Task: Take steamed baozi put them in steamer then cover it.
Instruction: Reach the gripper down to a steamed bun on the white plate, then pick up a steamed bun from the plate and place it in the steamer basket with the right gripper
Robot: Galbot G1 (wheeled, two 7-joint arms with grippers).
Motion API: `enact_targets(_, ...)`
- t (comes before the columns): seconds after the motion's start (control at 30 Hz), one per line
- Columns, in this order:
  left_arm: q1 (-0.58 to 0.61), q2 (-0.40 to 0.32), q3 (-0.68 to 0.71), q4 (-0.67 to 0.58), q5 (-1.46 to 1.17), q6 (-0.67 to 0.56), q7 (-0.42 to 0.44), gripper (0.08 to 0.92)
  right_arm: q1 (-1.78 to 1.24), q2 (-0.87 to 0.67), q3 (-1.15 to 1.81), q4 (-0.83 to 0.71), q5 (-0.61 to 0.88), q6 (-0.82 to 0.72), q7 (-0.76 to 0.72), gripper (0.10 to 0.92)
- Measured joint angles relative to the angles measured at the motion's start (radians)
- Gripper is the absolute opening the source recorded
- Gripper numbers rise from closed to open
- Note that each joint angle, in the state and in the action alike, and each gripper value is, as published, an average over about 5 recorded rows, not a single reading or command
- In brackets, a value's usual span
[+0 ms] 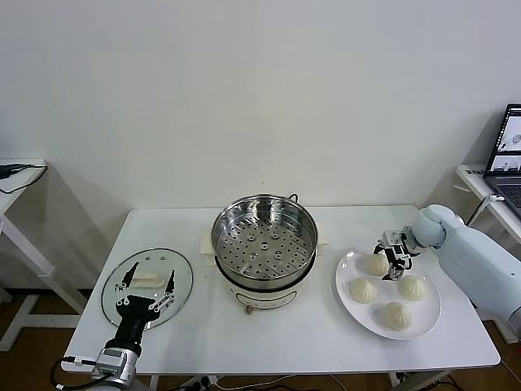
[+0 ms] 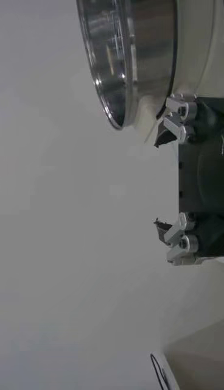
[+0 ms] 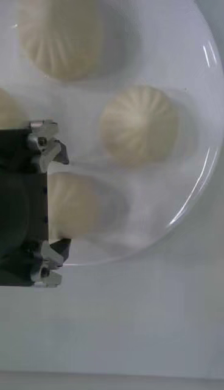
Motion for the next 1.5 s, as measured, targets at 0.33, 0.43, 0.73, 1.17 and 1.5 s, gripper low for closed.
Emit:
enact_targets(0.33,0.0,0.001,0.004,0.0,0.001,0.0,0.0,0.823,0.013,-0.022,-0.013,0.03,0.02,0.002,0.001,0.619)
enact_targets(0.43,0.001,0.002,0.003,-0.003,0.001,0.0,0.0,0.823,0.038,-0.049,-0.04,0.064,0.051,0.005,-0.004,0.619)
enact_targets(0.73,0.007,0.013,-0.006,-0.016,0.001,0.006,0.001,0.823,0.267,-0.168,-0.238,0.282,0.171,0.081,-0.049,0.654)
enact_targets(1.17,0.021,0.016,-0.02,-0.03,0.0,0.007,0.003,0.823,0.759,-0.131,-0.638,0.547,0.224,0.251,-0.071,0.662)
enact_targets(1.5,0.019,0.018,-0.052,-0.031,-0.015,0.011,0.009,0.823,0.892,0.073,-0.773,0.503,0.16,0.444,-0.007,0.662)
